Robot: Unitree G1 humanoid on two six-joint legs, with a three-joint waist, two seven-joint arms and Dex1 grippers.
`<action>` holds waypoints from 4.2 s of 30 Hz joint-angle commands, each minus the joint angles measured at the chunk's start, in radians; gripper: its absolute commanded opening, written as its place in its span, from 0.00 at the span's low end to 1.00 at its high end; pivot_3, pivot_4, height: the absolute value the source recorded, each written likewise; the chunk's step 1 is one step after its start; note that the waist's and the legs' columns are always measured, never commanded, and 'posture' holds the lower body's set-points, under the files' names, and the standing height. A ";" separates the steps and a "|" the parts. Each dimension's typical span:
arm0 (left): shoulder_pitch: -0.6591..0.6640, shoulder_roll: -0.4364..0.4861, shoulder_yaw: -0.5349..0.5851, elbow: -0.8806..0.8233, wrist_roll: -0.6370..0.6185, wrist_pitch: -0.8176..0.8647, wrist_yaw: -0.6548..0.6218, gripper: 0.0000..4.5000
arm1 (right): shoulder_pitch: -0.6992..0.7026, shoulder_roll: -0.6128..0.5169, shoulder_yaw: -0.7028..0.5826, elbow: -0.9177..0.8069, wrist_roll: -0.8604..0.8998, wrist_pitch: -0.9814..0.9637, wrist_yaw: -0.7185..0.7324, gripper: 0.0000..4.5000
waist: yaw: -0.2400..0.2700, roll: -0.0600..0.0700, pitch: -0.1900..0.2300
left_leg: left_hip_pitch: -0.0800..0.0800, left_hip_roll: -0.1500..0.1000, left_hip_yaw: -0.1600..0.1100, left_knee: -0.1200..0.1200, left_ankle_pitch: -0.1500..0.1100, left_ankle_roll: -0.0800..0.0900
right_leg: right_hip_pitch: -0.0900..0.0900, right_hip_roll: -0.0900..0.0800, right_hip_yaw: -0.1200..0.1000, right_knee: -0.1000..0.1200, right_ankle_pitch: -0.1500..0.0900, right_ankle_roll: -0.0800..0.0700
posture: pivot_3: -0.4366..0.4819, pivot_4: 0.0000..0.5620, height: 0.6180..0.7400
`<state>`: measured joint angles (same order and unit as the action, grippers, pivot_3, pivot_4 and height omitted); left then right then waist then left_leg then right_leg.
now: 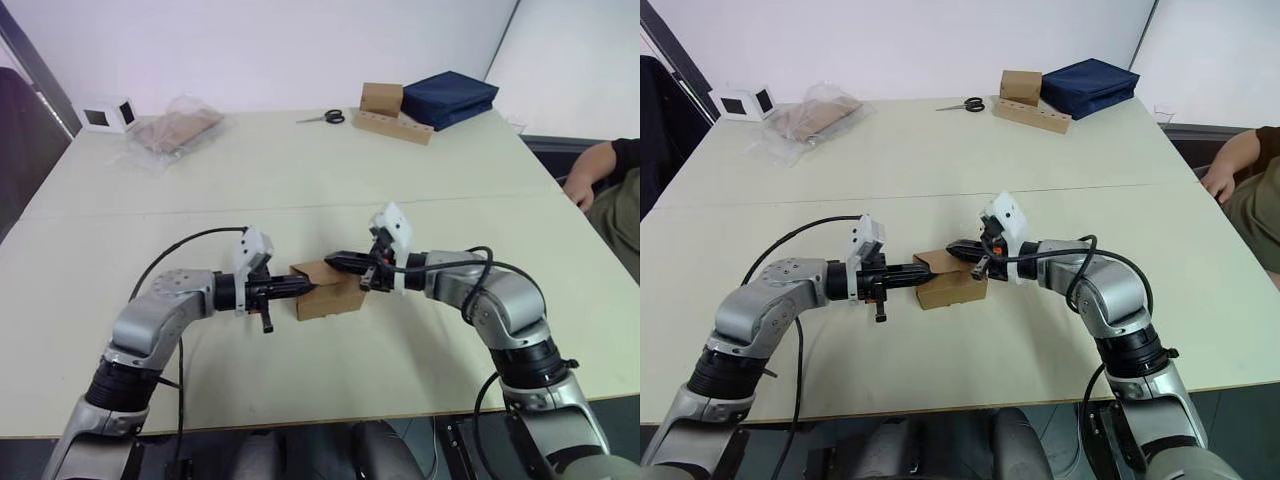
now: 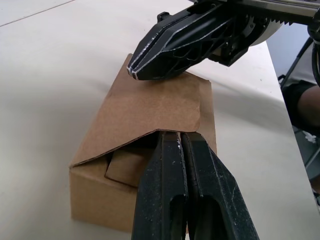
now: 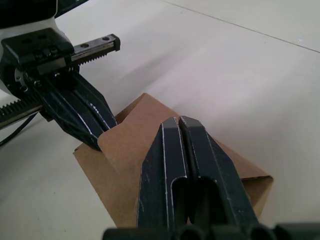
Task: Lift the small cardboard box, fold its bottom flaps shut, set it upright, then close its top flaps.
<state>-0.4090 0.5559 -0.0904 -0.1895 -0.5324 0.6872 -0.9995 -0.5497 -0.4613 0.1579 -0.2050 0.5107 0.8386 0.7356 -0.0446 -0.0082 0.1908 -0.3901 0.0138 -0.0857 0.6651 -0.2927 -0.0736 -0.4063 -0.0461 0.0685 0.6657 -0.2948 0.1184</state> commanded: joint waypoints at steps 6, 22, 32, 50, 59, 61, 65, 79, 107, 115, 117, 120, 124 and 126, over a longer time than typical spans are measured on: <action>0.046 0.112 0.074 -0.082 -0.073 0.034 -0.053 0.01 | 0.020 0.000 0.030 0.006 -0.050 -0.050 0.015 0.00 | 0.000 0.000 0.000 | 0.000 0.000 0.000 0.000 0.000 0.000 | 0.000 0.000 0.000 0.000 0.000 0.000 | 0.48 0.27 1.00; -0.235 -0.034 0.026 0.240 0.005 -0.073 -0.021 0.01 | 0.039 0.001 0.025 -0.070 -0.061 -0.030 -0.014 0.00 | 0.002 0.000 0.000 | 0.000 0.000 0.000 0.000 0.000 0.000 | 0.000 0.000 0.000 0.000 0.000 0.000 | 0.48 0.27 1.00; -0.358 -0.179 -0.083 0.532 0.149 -0.238 -0.088 0.01 | 0.042 -0.010 0.029 -0.126 -0.065 -0.001 -0.030 0.00 | 0.001 0.000 0.000 | -0.001 -0.001 0.000 0.000 0.000 0.000 | -0.001 0.000 0.000 0.000 0.000 0.000 | 0.48 0.27 1.00; -0.404 -0.228 -0.045 0.572 0.171 -0.266 -0.122 0.01 | 0.065 -0.097 0.014 -0.264 -0.021 0.111 -0.021 0.00 | 0.003 0.000 0.000 | -0.001 -0.001 0.000 0.000 0.000 0.000 | 0.000 0.000 0.000 0.000 0.000 0.000 | 0.48 0.27 1.00; -0.374 -0.182 -0.021 0.478 0.110 -0.191 -0.190 0.01 | 0.073 -0.097 0.017 -0.259 -0.026 0.106 -0.028 0.00 | 0.002 0.000 0.000 | -0.001 -0.001 0.000 0.000 0.000 0.000 | 0.000 0.000 0.000 0.000 0.000 0.000 | 0.48 0.27 1.00; -0.364 -0.172 -0.030 0.460 0.110 -0.184 -0.203 0.01 | 0.073 -0.098 0.017 -0.258 -0.027 0.104 -0.028 0.00 | 0.002 0.000 0.000 | -0.001 -0.001 0.000 0.000 0.000 0.000 | 0.000 0.000 0.000 0.000 0.000 0.000 | 0.48 0.27 1.00; -0.339 -0.168 -0.061 0.460 0.152 -0.209 -0.196 0.01 | 0.072 -0.096 0.011 -0.272 -0.018 0.114 -0.031 0.00 | 0.002 0.000 0.000 | -0.001 -0.001 0.000 0.000 0.000 0.000 | 0.000 0.000 0.000 0.000 0.000 0.000 | 0.48 0.27 1.00; -0.343 -0.189 -0.086 0.517 0.205 -0.276 -0.189 0.01 | 0.066 -0.133 0.014 -0.332 0.027 0.165 -0.021 0.00 | 0.004 0.000 0.000 | -0.001 -0.001 0.000 0.000 0.000 0.000 | 0.000 0.000 0.000 -0.001 0.000 0.000 | 0.48 0.27 1.00; -0.336 -0.194 -0.074 0.476 0.184 -0.253 -0.179 0.01 | 0.009 -0.116 0.080 -0.191 -0.075 0.105 -0.064 0.00 | 0.003 0.000 0.000 | -0.001 -0.001 0.000 0.000 0.000 0.000 | 0.000 0.000 0.000 0.000 0.000 0.000 | 0.48 0.27 1.00; -0.330 -0.190 -0.077 0.464 0.186 -0.258 -0.188 0.01 | 0.005 -0.111 0.081 -0.189 -0.079 0.103 -0.056 0.00 | 0.003 0.000 0.000 | -0.001 -0.001 0.000 0.000 0.000 0.000 | 0.000 0.000 0.000 0.000 0.000 0.000 | 0.48 0.27 1.00; -0.328 -0.185 -0.081 0.466 0.194 -0.267 -0.190 0.01 | 0.005 -0.115 0.075 -0.198 -0.071 0.109 -0.052 0.00 | 0.003 0.000 0.000 | -0.001 -0.001 0.000 0.000 0.000 0.000 | 0.000 0.000 0.000 0.000 0.000 0.000 | 0.48 0.27 1.00; -0.325 -0.180 -0.083 0.472 0.201 -0.277 -0.191 0.01 | 0.010 -0.127 0.053 -0.223 -0.046 0.118 -0.033 0.00 | 0.003 0.000 0.000 | -0.001 -0.001 0.000 0.000 0.000 0.000 | 0.000 0.000 0.000 0.000 0.000 0.000 | 0.48 0.27 1.00; -0.325 -0.177 -0.085 0.475 0.205 -0.283 -0.191 0.01 | 0.011 -0.136 0.023 -0.244 -0.018 0.129 -0.020 0.00 | 0.003 0.000 0.000 | -0.001 -0.001 0.000 0.000 0.000 0.000 | 0.000 0.000 0.000 0.000 0.000 0.000 | 0.48 0.27 1.00; -0.326 -0.178 -0.084 0.477 0.207 -0.285 -0.190 0.01 | 0.001 -0.132 -0.008 -0.251 0.007 0.135 -0.017 0.00 | 0.003 0.000 0.000 | -0.001 -0.001 0.000 0.000 0.000 0.000 | 0.000 0.000 0.000 0.000 0.000 0.000 | 0.48 0.27 1.00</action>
<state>-0.7399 0.3723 -0.1770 0.3085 -0.3305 0.4215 -1.1870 -0.5333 -0.5922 0.2051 -0.4106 0.4889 0.9735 0.7136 -0.0416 -0.0086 0.1909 -0.3909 0.0129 -0.0859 0.6653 -0.2926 -0.0736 -0.4066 -0.0464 0.0683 0.6652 -0.2948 0.1185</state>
